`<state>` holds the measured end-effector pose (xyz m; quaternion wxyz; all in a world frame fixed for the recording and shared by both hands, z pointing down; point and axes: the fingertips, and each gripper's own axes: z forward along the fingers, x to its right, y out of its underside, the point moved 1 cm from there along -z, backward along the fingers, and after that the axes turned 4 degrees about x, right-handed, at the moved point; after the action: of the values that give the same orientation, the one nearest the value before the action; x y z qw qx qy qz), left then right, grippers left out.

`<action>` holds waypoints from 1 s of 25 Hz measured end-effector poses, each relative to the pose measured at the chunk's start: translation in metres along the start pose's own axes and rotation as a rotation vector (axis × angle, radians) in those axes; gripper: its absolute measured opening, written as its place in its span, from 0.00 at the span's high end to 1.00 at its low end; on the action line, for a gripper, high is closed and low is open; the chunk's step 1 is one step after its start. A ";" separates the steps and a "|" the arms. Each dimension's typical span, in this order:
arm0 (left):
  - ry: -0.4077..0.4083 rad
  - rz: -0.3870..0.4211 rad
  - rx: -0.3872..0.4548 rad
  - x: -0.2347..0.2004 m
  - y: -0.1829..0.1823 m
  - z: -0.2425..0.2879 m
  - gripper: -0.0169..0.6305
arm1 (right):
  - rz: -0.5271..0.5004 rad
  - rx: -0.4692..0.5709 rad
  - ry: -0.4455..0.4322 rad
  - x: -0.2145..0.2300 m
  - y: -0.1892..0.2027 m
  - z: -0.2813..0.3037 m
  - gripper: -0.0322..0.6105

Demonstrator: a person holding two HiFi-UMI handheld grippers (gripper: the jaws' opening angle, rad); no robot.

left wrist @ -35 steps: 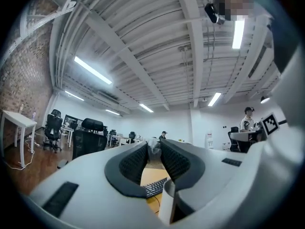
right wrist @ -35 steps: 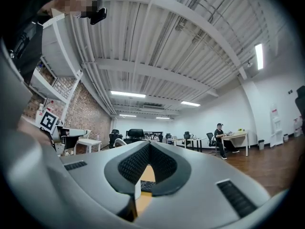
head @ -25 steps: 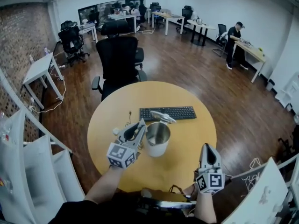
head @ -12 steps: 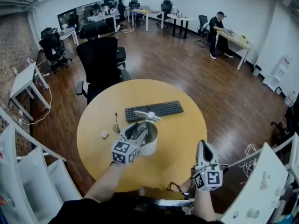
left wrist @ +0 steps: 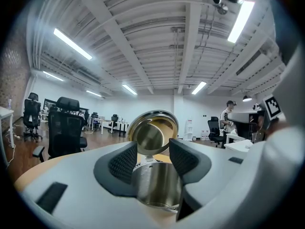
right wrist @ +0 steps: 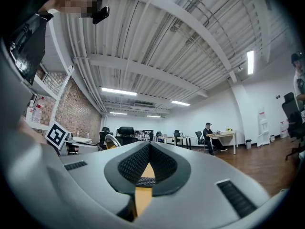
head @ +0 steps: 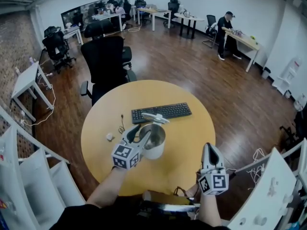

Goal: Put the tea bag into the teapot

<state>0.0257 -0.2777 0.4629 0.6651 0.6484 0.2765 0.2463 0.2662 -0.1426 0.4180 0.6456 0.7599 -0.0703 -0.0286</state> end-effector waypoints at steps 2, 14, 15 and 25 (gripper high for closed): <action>-0.019 -0.006 0.017 -0.007 -0.005 -0.009 0.66 | 0.007 -0.006 -0.010 -0.001 0.005 0.003 0.95; -0.189 -0.068 0.118 -0.054 -0.025 -0.109 0.97 | 0.038 -0.067 -0.121 -0.033 0.021 0.026 0.95; -0.208 -0.074 0.129 -0.056 -0.027 -0.118 0.97 | 0.040 -0.069 -0.133 -0.036 0.023 0.026 0.95; -0.307 -0.063 0.155 -0.064 -0.028 -0.168 0.97 | 0.099 -0.093 -0.165 -0.041 0.049 0.029 0.95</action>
<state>-0.1373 -0.2011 0.4373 0.6550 0.7189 0.2097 0.1014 0.2186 -0.1729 0.4591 0.6728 0.7197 -0.1594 -0.0624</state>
